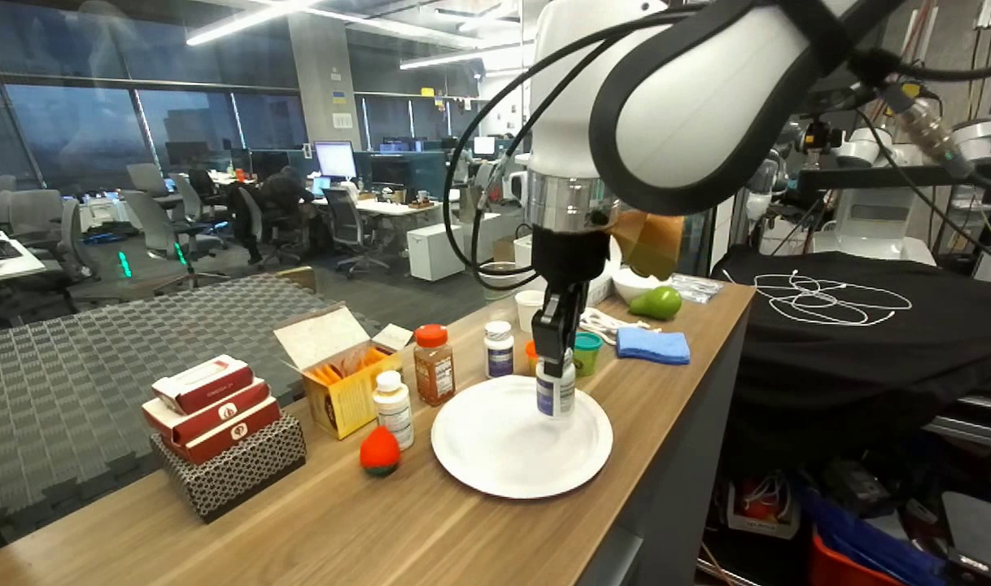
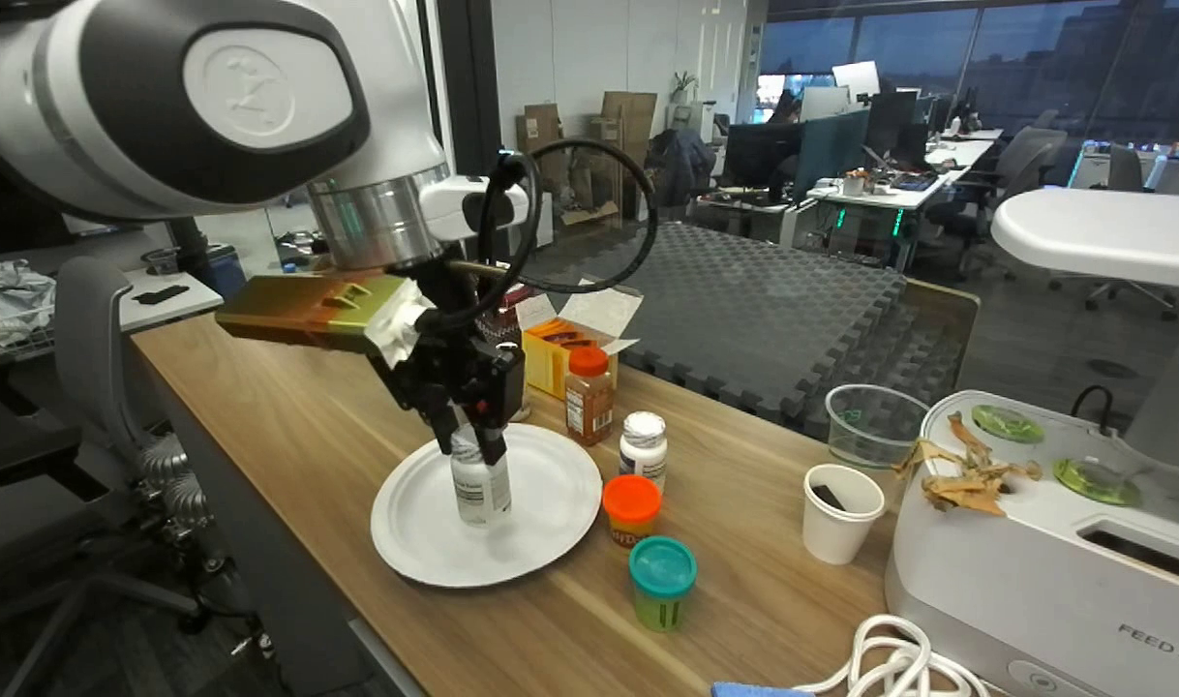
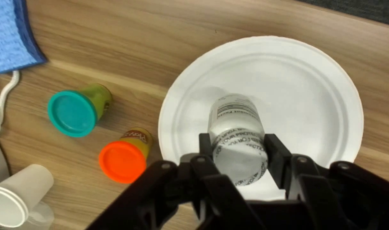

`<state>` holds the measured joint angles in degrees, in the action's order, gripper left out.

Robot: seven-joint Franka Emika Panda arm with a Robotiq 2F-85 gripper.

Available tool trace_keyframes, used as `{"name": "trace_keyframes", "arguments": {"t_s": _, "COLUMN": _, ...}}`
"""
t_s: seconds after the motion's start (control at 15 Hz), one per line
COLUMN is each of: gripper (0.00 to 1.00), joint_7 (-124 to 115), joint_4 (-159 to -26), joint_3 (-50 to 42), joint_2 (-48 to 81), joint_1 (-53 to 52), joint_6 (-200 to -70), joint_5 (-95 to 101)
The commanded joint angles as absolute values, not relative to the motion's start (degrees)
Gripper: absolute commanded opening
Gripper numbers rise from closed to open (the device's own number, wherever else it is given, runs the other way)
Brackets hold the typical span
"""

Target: Pick up the bottles and small containers from the table and put them on the plate.

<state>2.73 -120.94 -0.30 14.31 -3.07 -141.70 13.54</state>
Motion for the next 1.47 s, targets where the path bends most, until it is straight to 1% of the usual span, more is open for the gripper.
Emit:
{"name": "trace_keyframes", "arguments": {"t_s": 0.0, "gripper": 0.20, "joint_7": 1.1, "joint_4": -113.9, "joint_3": -0.1, "joint_2": 21.1, "joint_1": -5.1, "joint_6": -140.1, "joint_5": 16.5}}
{"name": "trace_keyframes", "arguments": {"t_s": 0.2, "gripper": 0.20, "joint_7": 1.4, "joint_4": -109.1, "joint_3": -0.2, "joint_2": 25.1, "joint_1": -6.5, "joint_6": -138.6, "joint_5": 17.1}}
{"name": "trace_keyframes", "arguments": {"t_s": 0.53, "gripper": 0.20, "joint_7": 1.8, "joint_4": -103.4, "joint_3": -0.4, "joint_2": 27.3, "joint_1": -7.8, "joint_6": -136.4, "joint_5": 17.5}}
{"name": "trace_keyframes", "arguments": {"t_s": 0.8, "gripper": 0.20, "joint_7": 1.3, "joint_4": -104.3, "joint_3": -1.0, "joint_2": 27.0, "joint_1": -7.1, "joint_6": -138.3, "joint_5": 17.2}}
{"name": "trace_keyframes", "arguments": {"t_s": 1.4, "gripper": 0.20, "joint_7": -1.4, "joint_4": -108.2, "joint_3": -3.1, "joint_2": 27.0, "joint_1": -6.2, "joint_6": -147.7, "joint_5": 17.3}}
